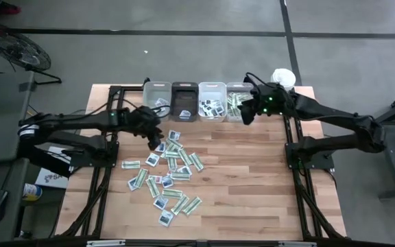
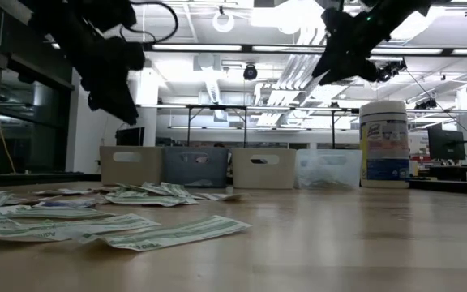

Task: Pick & Place First Aid Supplies
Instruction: Put the black towelette pack into the white bin

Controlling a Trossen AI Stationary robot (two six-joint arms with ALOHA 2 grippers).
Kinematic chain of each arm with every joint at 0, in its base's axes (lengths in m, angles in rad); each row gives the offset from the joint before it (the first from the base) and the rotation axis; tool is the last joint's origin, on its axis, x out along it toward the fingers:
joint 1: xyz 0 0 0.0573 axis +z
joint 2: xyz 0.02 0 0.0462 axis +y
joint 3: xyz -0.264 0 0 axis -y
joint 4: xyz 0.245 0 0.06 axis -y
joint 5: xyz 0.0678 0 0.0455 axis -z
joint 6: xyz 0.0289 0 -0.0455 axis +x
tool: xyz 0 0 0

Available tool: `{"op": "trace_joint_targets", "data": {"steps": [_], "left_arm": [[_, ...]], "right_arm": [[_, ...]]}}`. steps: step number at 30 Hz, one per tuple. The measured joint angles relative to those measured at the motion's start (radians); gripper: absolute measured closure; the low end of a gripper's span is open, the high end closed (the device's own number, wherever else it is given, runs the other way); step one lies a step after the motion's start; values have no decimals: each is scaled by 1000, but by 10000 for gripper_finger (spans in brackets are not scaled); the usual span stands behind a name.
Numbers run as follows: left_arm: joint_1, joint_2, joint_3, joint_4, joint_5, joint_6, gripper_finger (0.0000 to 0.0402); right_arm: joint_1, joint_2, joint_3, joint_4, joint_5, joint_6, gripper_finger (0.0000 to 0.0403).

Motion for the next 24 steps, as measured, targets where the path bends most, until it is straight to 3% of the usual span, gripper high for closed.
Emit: {"op": "trace_joint_targets", "data": {"steps": [11,24], "left_arm": [[0,196,0,79,-65,-161,271],[0,356,1,169,-127,-284,271]], "right_arm": [[40,-151,0,-39,8,-69,263],[52,-186,0,-67,-6,-132,263]]}}
